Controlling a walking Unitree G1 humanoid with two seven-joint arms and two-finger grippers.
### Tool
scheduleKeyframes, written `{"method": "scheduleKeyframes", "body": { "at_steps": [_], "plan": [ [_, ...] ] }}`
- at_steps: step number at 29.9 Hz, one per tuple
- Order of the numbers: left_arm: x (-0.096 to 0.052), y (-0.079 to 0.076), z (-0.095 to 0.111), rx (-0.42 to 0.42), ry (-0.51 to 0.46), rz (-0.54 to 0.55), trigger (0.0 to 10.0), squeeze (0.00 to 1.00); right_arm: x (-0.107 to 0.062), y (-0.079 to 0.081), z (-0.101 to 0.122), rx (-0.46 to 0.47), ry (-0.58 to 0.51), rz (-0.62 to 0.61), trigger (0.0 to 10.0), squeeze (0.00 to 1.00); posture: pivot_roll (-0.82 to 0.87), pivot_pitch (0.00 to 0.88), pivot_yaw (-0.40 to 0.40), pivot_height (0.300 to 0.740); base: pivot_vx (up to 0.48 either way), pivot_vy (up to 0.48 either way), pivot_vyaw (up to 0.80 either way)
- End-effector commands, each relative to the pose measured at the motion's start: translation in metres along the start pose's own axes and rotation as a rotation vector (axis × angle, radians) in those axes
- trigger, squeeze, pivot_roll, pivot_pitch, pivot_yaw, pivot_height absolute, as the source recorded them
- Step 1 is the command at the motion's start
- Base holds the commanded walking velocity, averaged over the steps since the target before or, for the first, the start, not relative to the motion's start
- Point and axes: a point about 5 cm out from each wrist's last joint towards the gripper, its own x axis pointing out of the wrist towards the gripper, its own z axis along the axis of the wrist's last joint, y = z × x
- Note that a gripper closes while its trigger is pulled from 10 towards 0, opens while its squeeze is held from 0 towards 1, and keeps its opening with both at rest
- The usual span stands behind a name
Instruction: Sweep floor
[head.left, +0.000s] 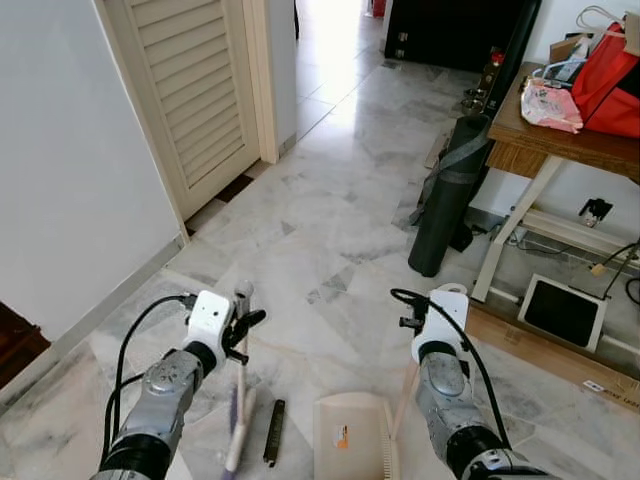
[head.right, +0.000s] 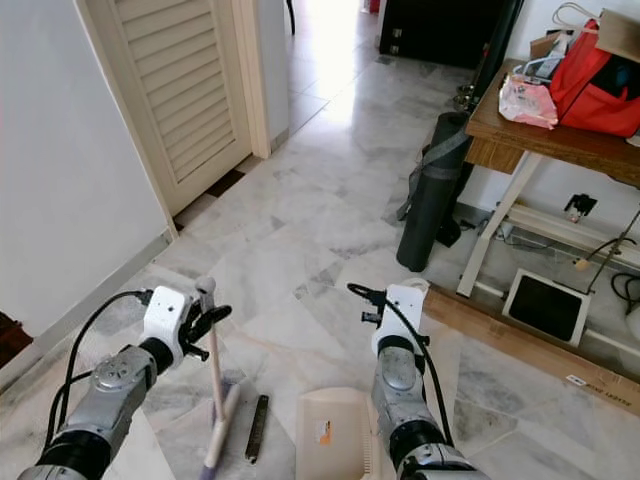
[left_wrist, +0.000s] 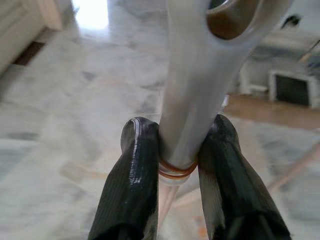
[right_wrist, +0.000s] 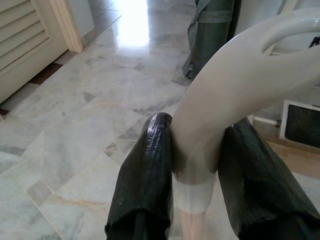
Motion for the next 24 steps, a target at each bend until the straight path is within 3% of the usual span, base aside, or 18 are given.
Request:
{"method": "scheduleKeyframes", "body": {
  "at_steps": [1,6,12,15,18,23,24],
  "plan": [
    [0.002,-0.006,0.000,-0.115,-0.003,-0.065,10.0,0.00,-0.004,0.002,-0.012,-0.003,0.069,0.016,10.0,0.00,0.05,0.051,-0.017,0.740,0.000,0.000,0.00],
    [0.001,-0.008,0.009,-0.257,-0.039,-0.154,10.0,0.00,-0.002,0.002,-0.010,-0.004,0.072,0.021,10.0,0.00,0.05,0.049,-0.024,0.740,0.000,0.000,0.00],
    [0.000,0.000,0.026,-0.312,-0.136,-0.132,10.0,0.00,-0.001,0.002,-0.008,-0.004,0.069,0.028,10.0,0.00,0.05,0.045,-0.031,0.740,0.000,0.000,0.00],
    [-0.001,0.007,0.036,-0.261,-0.182,-0.074,10.0,0.00,0.000,0.002,-0.007,-0.003,0.065,0.028,10.0,0.00,0.05,0.041,-0.032,0.740,0.000,0.000,0.00],
    [-0.006,0.014,0.056,-0.132,-0.259,0.029,10.0,0.00,0.001,0.001,-0.003,0.006,0.050,0.027,10.0,0.00,0.05,0.037,-0.033,0.740,0.000,0.000,0.00],
    [-0.015,0.014,0.075,-0.021,-0.337,0.097,10.0,0.00,0.003,-0.001,0.002,0.030,0.024,0.026,10.0,0.00,0.05,0.032,-0.033,0.740,0.000,0.000,0.00],
    [-0.020,0.015,0.083,0.037,-0.372,0.141,10.0,0.00,0.004,-0.003,0.005,0.035,0.004,0.023,10.0,0.00,0.05,0.028,-0.033,0.740,0.000,0.000,0.00]
  ]
}}
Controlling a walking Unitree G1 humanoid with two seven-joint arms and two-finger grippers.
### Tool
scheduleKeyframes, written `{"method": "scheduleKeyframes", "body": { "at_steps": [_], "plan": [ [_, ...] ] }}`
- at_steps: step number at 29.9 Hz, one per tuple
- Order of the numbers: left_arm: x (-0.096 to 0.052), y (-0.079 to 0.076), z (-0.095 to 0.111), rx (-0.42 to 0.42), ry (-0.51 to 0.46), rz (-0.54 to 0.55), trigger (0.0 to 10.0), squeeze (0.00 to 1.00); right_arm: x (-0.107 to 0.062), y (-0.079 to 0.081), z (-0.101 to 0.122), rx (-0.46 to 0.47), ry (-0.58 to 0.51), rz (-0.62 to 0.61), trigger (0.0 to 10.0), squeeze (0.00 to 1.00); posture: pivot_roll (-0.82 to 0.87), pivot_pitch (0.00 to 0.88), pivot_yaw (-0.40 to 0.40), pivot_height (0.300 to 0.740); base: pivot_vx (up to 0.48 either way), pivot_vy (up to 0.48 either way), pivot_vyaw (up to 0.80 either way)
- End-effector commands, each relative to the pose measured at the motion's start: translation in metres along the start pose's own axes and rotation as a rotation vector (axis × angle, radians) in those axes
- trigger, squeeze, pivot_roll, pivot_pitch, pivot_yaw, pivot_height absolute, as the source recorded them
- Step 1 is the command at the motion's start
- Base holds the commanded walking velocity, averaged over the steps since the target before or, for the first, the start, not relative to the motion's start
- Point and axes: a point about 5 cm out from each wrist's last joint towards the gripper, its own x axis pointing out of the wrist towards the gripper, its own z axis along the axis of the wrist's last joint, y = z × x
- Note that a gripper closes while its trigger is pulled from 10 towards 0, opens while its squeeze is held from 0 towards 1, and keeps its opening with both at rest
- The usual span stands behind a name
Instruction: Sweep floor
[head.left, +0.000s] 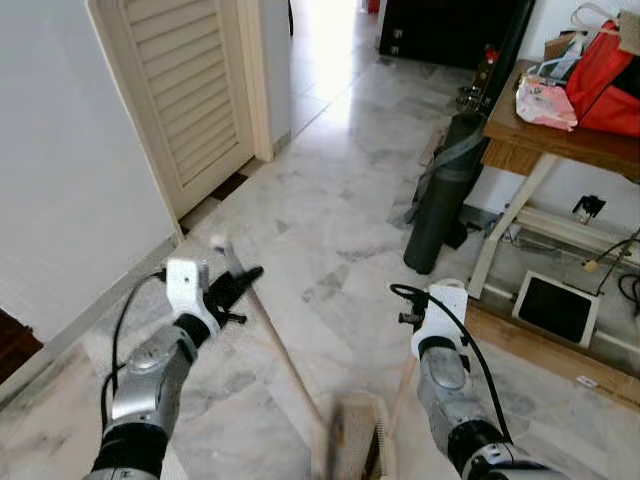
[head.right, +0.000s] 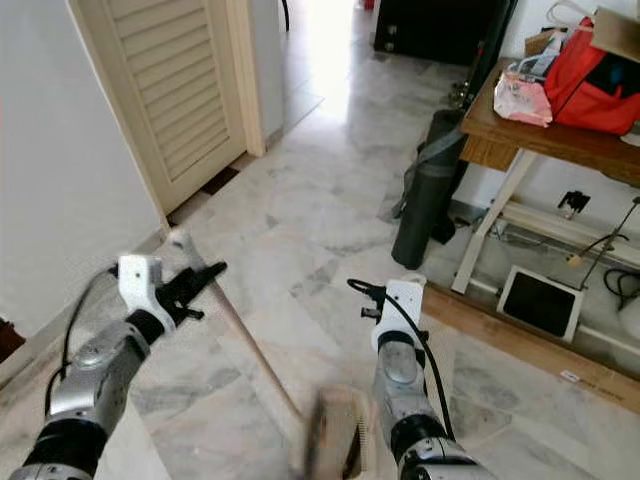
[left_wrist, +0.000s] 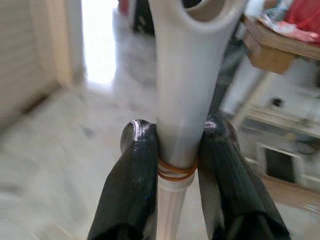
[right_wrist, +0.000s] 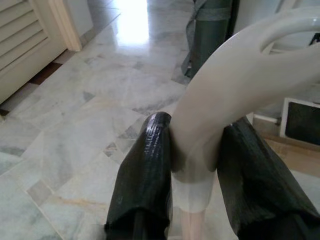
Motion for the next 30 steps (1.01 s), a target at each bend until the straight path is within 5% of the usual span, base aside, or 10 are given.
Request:
{"method": "scheduleKeyframes", "body": {
  "at_steps": [1,7,13,18,30],
  "plan": [
    [-0.002,0.002,0.018,0.081,-0.085,0.037,10.0,0.00,0.001,-0.002,0.001,0.018,0.000,-0.006,10.0,0.00,0.05,0.028,-0.033,0.740,0.000,0.000,0.00],
    [-0.009,0.005,0.030,0.205,-0.171,0.173,10.0,0.00,0.004,-0.009,0.018,0.092,-0.109,-0.016,10.0,0.00,0.06,0.021,-0.032,0.740,0.000,0.000,0.00],
    [-0.008,-0.007,0.019,0.284,-0.163,0.170,10.0,0.00,0.004,-0.018,0.047,0.143,-0.296,-0.043,10.0,0.00,0.04,0.008,-0.028,0.740,0.000,0.000,0.00],
    [-0.007,-0.012,0.015,0.277,-0.161,0.179,10.0,0.00,0.003,-0.027,0.056,0.178,-0.346,-0.080,10.0,0.00,0.04,0.000,-0.026,0.740,0.000,0.000,0.00],
    [-0.007,-0.018,0.012,0.299,-0.158,0.158,10.0,0.00,-0.002,-0.025,0.056,0.206,-0.376,-0.061,10.0,0.00,0.04,0.000,-0.021,0.740,0.000,0.000,0.73]
  ]
}}
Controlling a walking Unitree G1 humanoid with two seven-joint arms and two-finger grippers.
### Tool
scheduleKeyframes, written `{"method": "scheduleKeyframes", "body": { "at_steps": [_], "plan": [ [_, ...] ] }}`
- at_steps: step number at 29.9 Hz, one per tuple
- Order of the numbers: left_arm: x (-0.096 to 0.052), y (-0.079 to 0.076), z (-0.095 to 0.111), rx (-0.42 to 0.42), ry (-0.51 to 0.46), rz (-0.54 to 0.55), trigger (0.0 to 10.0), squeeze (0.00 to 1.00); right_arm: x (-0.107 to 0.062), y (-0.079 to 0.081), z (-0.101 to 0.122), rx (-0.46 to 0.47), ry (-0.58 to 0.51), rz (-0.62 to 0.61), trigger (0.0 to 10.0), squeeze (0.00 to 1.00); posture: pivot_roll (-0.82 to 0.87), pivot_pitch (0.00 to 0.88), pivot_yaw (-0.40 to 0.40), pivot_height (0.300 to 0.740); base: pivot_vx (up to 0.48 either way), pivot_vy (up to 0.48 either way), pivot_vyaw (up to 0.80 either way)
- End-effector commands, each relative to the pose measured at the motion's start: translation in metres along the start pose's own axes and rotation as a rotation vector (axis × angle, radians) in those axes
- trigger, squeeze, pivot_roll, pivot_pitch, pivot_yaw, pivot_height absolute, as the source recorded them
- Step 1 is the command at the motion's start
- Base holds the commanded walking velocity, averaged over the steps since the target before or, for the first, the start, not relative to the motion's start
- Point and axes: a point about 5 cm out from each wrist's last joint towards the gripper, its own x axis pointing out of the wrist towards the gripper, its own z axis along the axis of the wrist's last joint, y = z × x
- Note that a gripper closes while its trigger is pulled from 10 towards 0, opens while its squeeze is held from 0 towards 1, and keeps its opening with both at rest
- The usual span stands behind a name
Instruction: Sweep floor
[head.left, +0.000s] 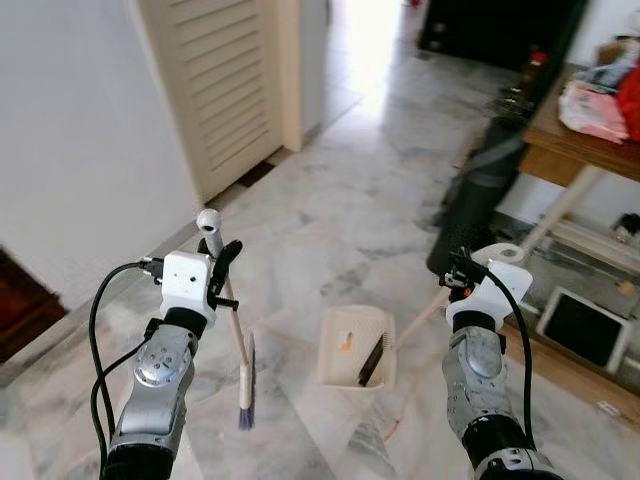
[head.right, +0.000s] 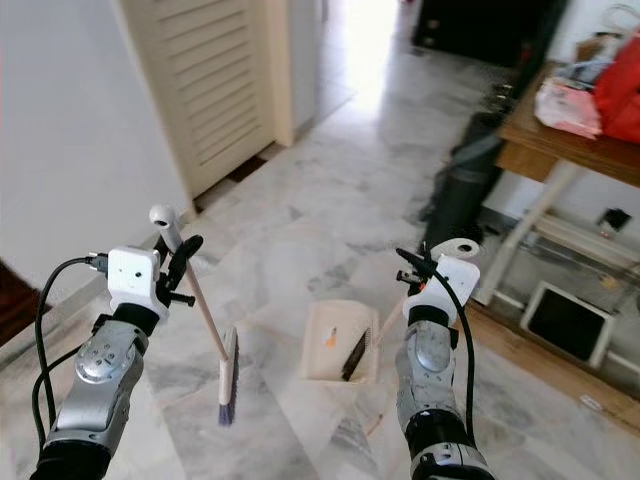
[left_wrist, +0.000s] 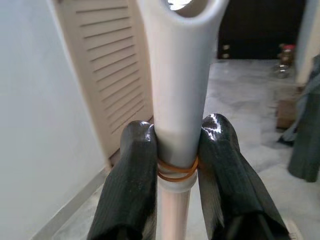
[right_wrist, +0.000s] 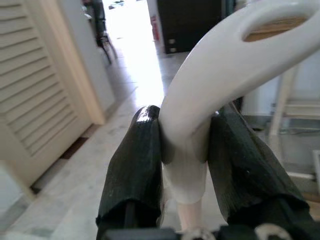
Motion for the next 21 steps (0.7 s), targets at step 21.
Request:
{"method": "scheduleKeyframes", "body": {
  "at_steps": [21],
  "plan": [
    [-0.004,-0.016,-0.006,0.005,0.008,-0.031,10.0,0.00,-0.005,-0.001,0.006,0.035,-0.030,0.009,10.0,0.00,0.03,0.000,-0.027,0.740,0.000,0.000,0.80]
  ]
}}
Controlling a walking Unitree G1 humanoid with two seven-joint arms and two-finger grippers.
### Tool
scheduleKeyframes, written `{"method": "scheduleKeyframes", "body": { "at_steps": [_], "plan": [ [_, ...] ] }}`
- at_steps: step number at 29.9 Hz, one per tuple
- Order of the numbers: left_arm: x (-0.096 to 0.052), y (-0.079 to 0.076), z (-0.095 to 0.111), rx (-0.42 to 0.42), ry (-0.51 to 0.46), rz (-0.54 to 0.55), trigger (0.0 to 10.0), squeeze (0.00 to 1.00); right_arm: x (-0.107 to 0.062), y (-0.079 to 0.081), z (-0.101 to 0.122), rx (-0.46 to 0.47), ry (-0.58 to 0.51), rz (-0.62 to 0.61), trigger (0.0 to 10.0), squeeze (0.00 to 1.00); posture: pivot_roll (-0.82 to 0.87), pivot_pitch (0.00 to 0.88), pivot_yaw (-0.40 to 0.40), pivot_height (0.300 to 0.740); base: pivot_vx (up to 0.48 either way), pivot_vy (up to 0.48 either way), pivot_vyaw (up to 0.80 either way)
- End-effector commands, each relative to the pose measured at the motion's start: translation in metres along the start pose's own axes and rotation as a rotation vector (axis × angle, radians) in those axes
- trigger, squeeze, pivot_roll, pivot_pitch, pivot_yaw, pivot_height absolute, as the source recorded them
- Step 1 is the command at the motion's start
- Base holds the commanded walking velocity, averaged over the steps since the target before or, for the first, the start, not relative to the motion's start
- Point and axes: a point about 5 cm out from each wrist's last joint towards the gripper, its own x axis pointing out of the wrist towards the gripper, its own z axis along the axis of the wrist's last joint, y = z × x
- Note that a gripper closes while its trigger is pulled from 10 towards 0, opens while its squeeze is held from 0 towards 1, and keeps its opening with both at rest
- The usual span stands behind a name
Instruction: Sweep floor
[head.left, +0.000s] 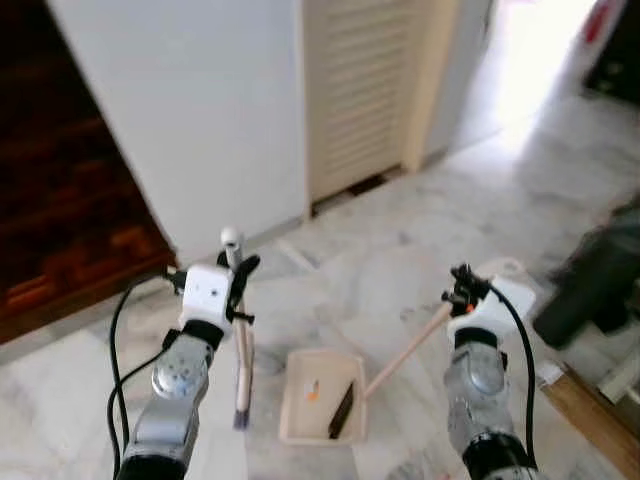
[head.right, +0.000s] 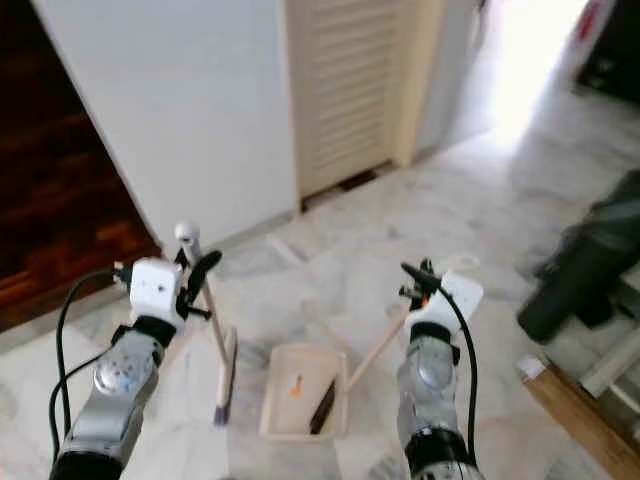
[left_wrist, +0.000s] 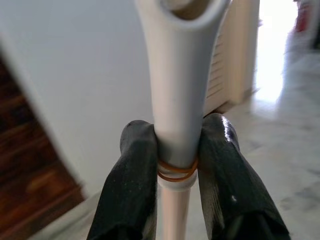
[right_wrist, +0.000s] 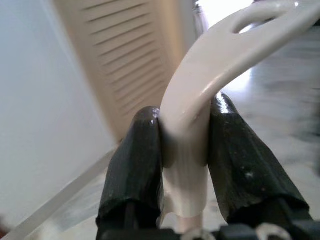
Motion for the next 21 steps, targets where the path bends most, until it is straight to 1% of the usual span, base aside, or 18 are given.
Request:
{"method": "scheduleKeyframes", "body": {
  "at_steps": [1,6,9,13,21],
  "plan": [
    [0.0029,0.0007,0.0053,0.001,-0.027,0.013,10.0,0.00,0.0053,-0.0006,0.0146,0.016,-0.066,0.001,10.0,0.00,0.03,0.000,-0.027,0.740,0.000,0.000,0.80],
    [0.0014,-0.0009,0.0016,-0.017,-0.010,0.017,10.0,0.00,0.0043,0.0006,0.0140,0.017,-0.061,0.006,10.0,0.00,0.03,0.000,-0.028,0.740,0.000,0.000,0.80],
    [0.0004,-0.0018,-0.0001,-0.024,-0.002,0.019,10.0,0.00,0.0042,0.0027,0.0166,0.028,-0.078,0.022,10.0,0.00,0.03,0.000,-0.028,0.740,0.000,0.000,0.78],
    [0.0010,-0.0013,-0.0001,-0.026,-0.001,0.022,10.0,0.00,0.0047,0.0042,0.0165,0.047,-0.069,0.030,10.0,0.00,0.03,0.000,-0.028,0.740,0.000,0.000,0.00],
    [0.0020,0.0002,0.0006,-0.028,0.000,0.031,10.0,0.00,0.0053,0.0067,0.0175,0.047,-0.063,0.046,10.0,0.00,0.03,0.000,-0.025,0.740,0.000,0.350,0.00]
  ]
}}
